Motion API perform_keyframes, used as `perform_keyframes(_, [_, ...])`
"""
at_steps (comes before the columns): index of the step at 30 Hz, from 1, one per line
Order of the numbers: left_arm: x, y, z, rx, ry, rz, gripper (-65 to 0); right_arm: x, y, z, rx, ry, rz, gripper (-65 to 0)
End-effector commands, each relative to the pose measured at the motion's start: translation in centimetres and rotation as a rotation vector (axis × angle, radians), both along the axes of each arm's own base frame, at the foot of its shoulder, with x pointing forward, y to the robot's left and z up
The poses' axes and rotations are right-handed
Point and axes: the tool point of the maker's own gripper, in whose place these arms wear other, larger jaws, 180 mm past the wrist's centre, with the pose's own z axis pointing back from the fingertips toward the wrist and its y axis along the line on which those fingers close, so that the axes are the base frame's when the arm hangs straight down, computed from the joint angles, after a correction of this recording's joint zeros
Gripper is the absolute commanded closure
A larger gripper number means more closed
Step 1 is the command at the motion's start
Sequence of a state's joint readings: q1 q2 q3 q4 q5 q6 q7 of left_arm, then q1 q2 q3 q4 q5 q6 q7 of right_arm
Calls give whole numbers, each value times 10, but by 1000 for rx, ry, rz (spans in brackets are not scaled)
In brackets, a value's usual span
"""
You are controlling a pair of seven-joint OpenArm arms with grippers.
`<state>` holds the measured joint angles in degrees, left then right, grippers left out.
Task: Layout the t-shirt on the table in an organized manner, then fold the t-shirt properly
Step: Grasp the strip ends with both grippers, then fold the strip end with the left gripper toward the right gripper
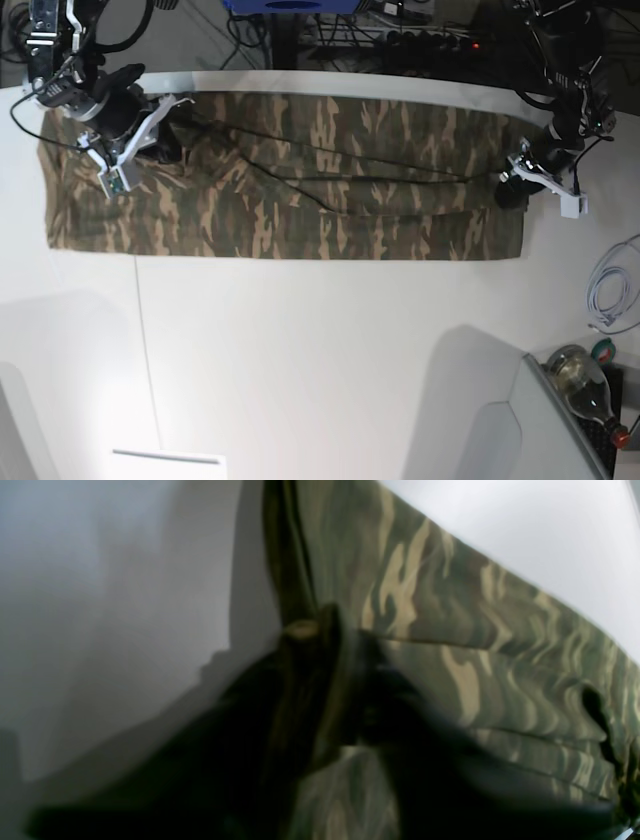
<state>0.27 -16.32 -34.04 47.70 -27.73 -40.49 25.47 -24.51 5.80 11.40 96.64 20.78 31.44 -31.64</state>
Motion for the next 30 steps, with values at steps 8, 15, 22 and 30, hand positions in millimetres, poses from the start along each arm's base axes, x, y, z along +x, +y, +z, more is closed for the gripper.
perform_keyframes(8, [19,25,50,162,-89,-78,0,8,-1,10,16,-43,-3,-9])
perform_keyframes(15, [16,-19,91,342,-85,-141,0,9,-2,10,15,-45,-4,-9])
perform_keyframes(22, [15,-115,105,310,-59,-272,0,9,-2,11,13,-46,-1,-9])
perform_keyframes(30, [12,-216,82,221,-16,-450,0,9,-3,10,10,-45,0,-9])
